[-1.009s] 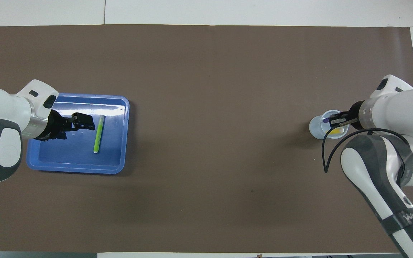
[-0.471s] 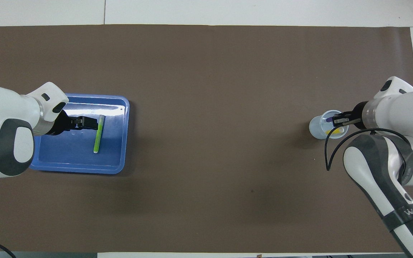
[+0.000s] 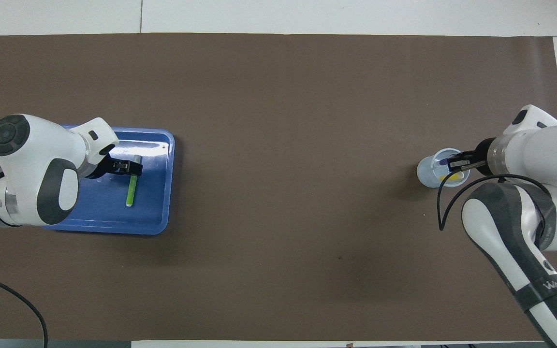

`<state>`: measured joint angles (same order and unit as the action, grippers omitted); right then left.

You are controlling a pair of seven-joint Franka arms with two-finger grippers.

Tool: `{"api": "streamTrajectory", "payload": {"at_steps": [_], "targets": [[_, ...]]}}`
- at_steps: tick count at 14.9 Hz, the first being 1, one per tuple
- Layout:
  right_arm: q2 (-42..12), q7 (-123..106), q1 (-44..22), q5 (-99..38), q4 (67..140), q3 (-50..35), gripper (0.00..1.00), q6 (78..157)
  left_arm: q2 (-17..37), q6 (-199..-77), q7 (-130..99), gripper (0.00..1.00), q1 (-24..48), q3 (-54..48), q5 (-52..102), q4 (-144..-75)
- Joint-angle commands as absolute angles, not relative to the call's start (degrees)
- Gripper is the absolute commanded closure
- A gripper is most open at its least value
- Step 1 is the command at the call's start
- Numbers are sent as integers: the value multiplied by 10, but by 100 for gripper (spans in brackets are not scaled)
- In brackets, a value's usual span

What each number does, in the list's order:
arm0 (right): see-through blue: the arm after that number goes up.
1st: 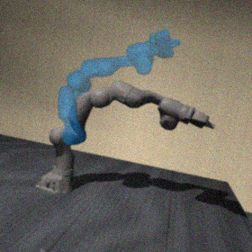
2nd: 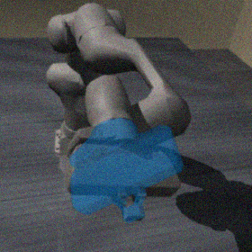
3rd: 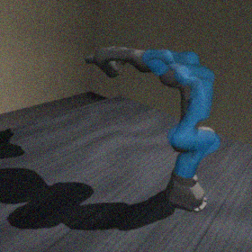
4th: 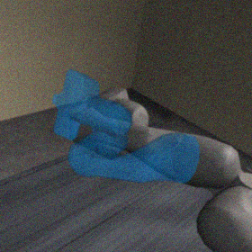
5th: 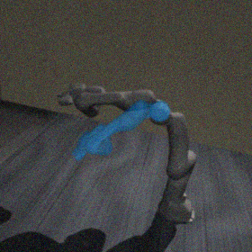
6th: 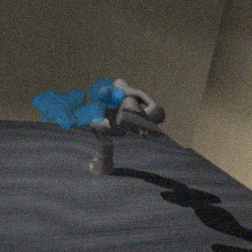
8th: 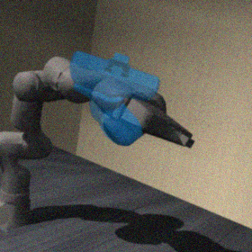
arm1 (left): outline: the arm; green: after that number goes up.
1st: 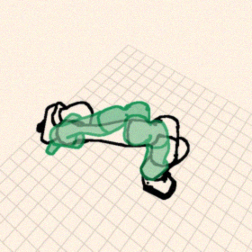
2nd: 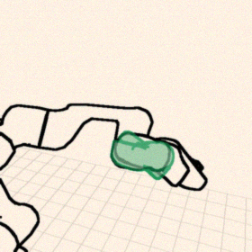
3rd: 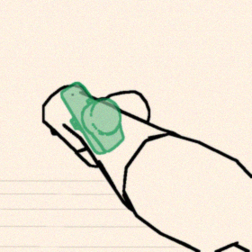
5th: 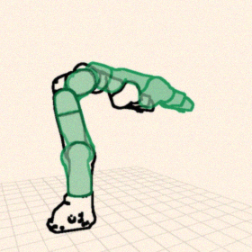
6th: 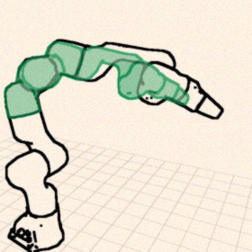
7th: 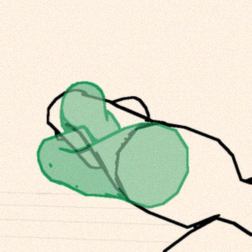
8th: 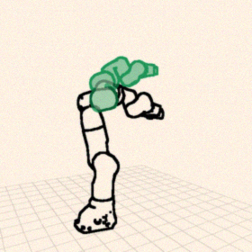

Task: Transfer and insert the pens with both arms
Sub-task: 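Drop the purple pen into the cup while the left gripper reaches the green pen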

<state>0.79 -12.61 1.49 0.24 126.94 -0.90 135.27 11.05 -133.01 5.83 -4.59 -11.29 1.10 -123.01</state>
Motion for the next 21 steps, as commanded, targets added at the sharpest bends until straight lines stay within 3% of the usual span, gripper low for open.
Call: {"api": "streamTrajectory", "payload": {"at_steps": [1, 2, 4, 10, 11, 13, 16, 21], "targets": [[7, -125, 25, 10, 1278, -16, 8, 1361, 113, -1333, 60, 10, -28, -110, -1, -1224], [7, -126, 25, 9, 1277, -15, 0, 1361, 118, -1332, 59, 12, -26, -110, -1, -1224], [7, -126, 25, 9, 1274, -16, 0, 1358, 120, -1333, 59, 20, -19, -110, -3, -1225], [28, -127, 25, 9, 1257, -15, 0, 1334, 119, -1321, 59, 27, -22, -109, -5, -1228], [33, -126, 25, 9, 1242, -15, 0, 1308, 118, -1317, 59, 31, -23, -109, -5, -1228], [43, -124, 25, 6, 1209, -15, 0, 1257, 118, -1312, 59, 50, -26, -109, -5, -1228], [55, -115, 24, 4, 1148, -15, 0, 1170, 117, -1308, 58, 100, -28, -108, -6, -1229], [57, -53, 18, 2, 1039, -16, 0, 1013, 118, -1303, 56, 100, -33, -107, -6, -1223]]}}
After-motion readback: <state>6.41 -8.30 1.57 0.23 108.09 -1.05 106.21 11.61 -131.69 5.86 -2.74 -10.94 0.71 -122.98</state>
